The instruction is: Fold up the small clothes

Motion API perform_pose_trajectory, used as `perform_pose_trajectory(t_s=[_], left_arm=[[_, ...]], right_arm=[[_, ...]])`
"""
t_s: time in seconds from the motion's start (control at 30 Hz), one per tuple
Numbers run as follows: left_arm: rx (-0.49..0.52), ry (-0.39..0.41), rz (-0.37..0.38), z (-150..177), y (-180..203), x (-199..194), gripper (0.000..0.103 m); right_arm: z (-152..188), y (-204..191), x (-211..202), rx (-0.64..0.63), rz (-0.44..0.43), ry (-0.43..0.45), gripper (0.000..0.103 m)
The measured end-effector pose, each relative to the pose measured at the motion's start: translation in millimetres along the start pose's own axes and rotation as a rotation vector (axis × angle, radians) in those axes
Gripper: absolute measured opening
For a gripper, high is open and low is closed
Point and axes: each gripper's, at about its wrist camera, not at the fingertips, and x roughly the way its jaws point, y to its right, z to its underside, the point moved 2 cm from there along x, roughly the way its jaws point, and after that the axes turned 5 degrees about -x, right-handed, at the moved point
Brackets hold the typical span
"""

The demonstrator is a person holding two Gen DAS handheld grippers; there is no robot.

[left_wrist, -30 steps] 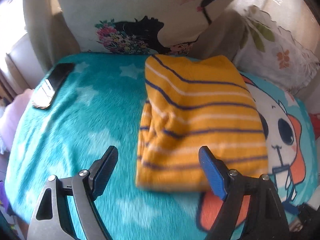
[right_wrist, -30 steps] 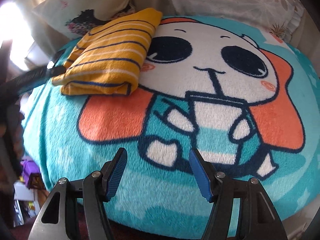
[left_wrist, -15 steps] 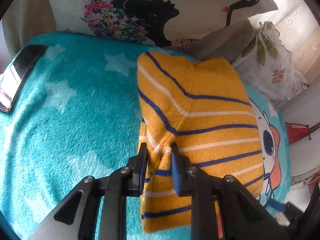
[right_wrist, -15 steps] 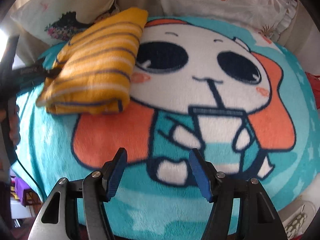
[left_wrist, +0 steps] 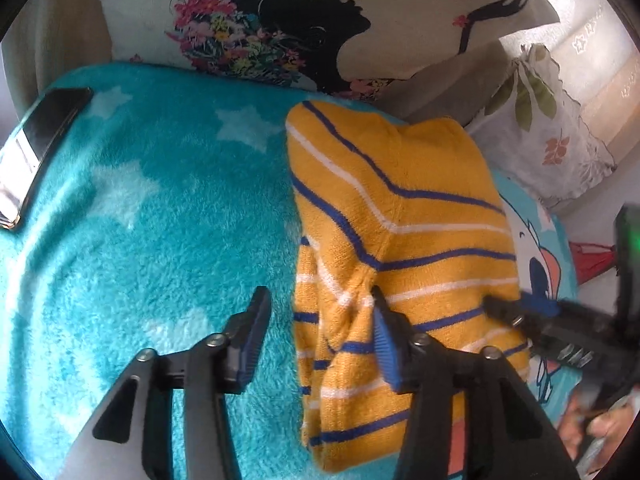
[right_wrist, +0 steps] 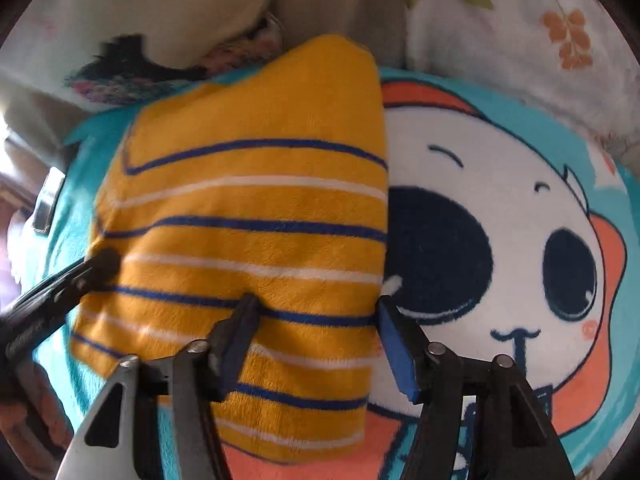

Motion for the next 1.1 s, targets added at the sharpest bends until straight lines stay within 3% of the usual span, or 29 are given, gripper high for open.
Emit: perform_pose_trajectory(t_s=[0.1, 0.2, 0.23, 0.3, 0.37, 0.43, 0.53, 0.67, 0.73, 0.83, 0.9, 0.93, 0.97, 1.0, 1.03, 1.07, 1.1], left_arm=[[-0.016, -0.005, 0.025, 1.4, -0.4, -16.4, 0.052], [0.016, 0.043, -0.005, 9.2, 3.1, -38.6, 0.064], [0.028, 0.061, -0.023, 12.5, 3.5, -45.5, 0.069], [0.043, 0.079, -0.049, 13.5, 5.0, -51.6, 0.071], [0.041, 0.079, -0.049, 16.4, -0.6, -59.0, 0.072], [0.025, 0.073, -0.023, 17.2, -3.7, -60.8, 0.076], [-0.031, 0.042, 0.027, 14.1, -14.8, -55.5, 0.077], [-0.051, -0.004, 0.124, 9.4, -7.8, -39.1, 0.079], [-0.037, -0.019, 0.180, 6.9, 1.9, -29.3, 0.082], [-0.005, -0.055, 0.207, 7.4, 15.9, -9.5, 0.088], [0.002, -0.120, 0.221, 11.3, 23.3, 11.1, 0.088], [-0.012, -0.153, 0.230, 15.0, 25.3, 21.7, 0.088], [-0.024, -0.136, 0.230, 17.0, 26.5, 23.4, 0.087], [-0.026, -0.123, 0.221, 18.2, 29.2, 22.5, 0.084], [-0.035, -0.134, 0.217, 19.4, 32.0, 23.4, 0.067], [-0.047, -0.133, 0.211, 20.6, 35.0, 21.6, 0.058], [-0.052, -0.117, 0.198, 22.1, 39.1, 17.2, 0.055]], right_arm=[[-10.7, -4.1, -27.4, -0.013, 0.038, 0.079, 0.065], [-27.4, -18.4, -39.9, -0.057, 0.059, 0.128, 0.065], [-35.4, -24.6, -37.0, -0.062, 0.046, 0.124, 0.065], [-48.3, -38.0, -19.4, -0.052, 0.005, 0.091, 0.069], [-54.9, -47.9, 11.2, -0.051, 0.006, 0.018, 0.085], [-56.1, -54.9, 21.3, -0.076, 0.042, 0.020, 0.087], [-54.1, -51.1, -6.5, -0.100, -0.035, 0.110, 0.083], [-38.4, -6.7, -41.8, -0.027, 0.005, 0.210, 0.086], [-29.0, 21.4, -30.8, 0.052, -0.053, 0.156, 0.087], [-13.8, 45.3, -1.5, 0.156, -0.208, 0.082, 0.087], [-1.9, 48.6, 24.8, 0.242, -0.401, 0.028, 0.091], [2.2, 46.7, 31.0, 0.278, -0.489, 0.048, 0.094], [2.1, 45.2, 27.2, 0.282, -0.517, 0.091, 0.093], [1.6, 39.7, 31.5, 0.284, -0.549, 0.065, 0.093], [0.0, 34.7, 28.9, 0.272, -0.523, 0.075, 0.090], [-2.8, 27.9, 26.2, 0.241, -0.492, 0.057, 0.075], [-4.0, 26.2, 23.7, 0.229, -0.483, 0.054, 0.055]])
